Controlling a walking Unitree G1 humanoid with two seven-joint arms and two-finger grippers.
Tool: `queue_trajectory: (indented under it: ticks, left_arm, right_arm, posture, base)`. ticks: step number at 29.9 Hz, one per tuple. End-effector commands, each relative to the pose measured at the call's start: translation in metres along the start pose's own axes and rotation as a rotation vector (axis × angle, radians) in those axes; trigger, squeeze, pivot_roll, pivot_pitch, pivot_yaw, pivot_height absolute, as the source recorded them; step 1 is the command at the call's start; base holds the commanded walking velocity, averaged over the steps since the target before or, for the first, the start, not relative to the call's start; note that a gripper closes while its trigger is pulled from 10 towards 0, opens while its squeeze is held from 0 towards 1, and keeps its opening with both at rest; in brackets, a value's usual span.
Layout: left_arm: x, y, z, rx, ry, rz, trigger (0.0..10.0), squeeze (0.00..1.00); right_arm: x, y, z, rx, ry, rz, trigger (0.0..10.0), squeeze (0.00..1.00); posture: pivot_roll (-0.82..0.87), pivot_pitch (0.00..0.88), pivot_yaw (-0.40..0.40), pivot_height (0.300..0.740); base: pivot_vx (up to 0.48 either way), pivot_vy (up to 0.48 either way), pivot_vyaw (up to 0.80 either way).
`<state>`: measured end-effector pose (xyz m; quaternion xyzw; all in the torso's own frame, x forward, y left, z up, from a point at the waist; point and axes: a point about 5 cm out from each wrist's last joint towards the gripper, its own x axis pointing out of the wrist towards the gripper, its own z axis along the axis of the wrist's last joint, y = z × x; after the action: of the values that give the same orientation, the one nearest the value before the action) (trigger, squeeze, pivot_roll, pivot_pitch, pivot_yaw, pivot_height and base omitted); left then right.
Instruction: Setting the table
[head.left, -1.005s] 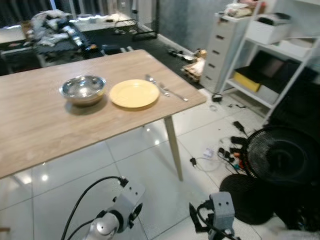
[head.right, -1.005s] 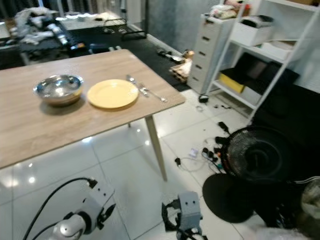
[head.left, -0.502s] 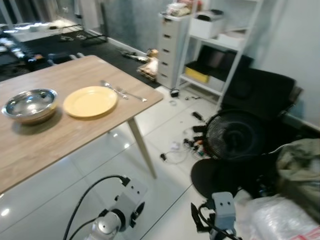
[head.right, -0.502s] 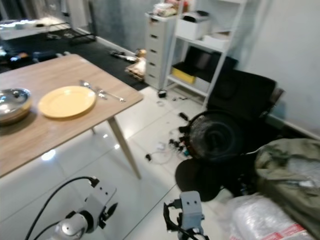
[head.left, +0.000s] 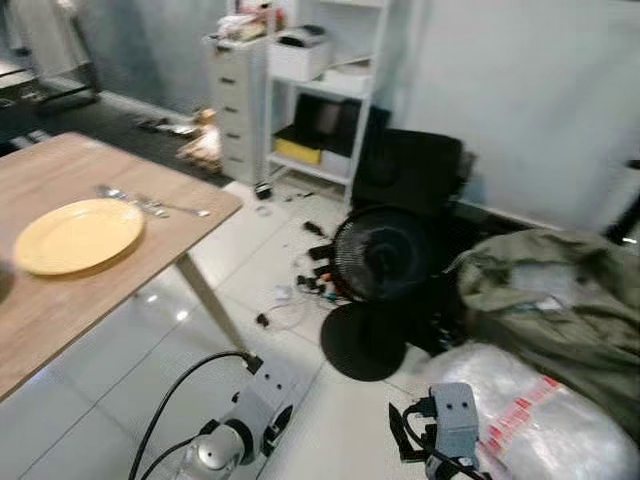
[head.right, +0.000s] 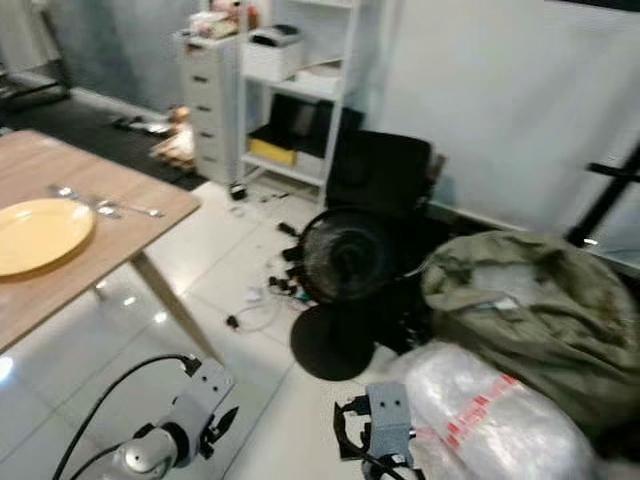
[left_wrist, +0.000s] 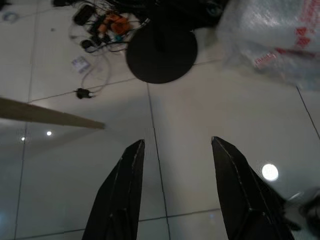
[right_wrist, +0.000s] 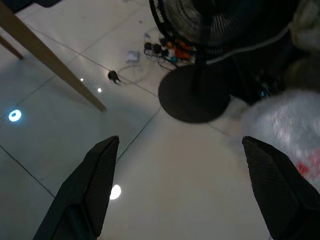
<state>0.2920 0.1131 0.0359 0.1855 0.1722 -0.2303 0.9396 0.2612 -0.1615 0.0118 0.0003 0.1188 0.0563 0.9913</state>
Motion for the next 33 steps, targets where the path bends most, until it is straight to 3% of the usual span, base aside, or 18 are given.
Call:
queue_trajectory:
  ticks: [1,33]
  left_arm:
    - [-0.0011,-0.0046,-0.0074,0.002,0.026,-0.016,10.0,0.0]
    - [-0.0008,-0.0072,-0.009,0.011,0.025,-0.029,10.0,0.0]
  right_arm:
    - [-0.0031,-0.0001,-0.0058,-0.002,0.019,0.0,10.0,0.0]
    - [-0.0043,0.0001,-0.0075,-0.01,0.023,0.001,10.0,0.0]
  posture:
    - [0.06,0.08,0.087,0.74]
    - [0.06,0.069,0.091,0.74]
  base:
    - [0.0,0.0,-0.77]
    - [0.0,0.0,-0.77]
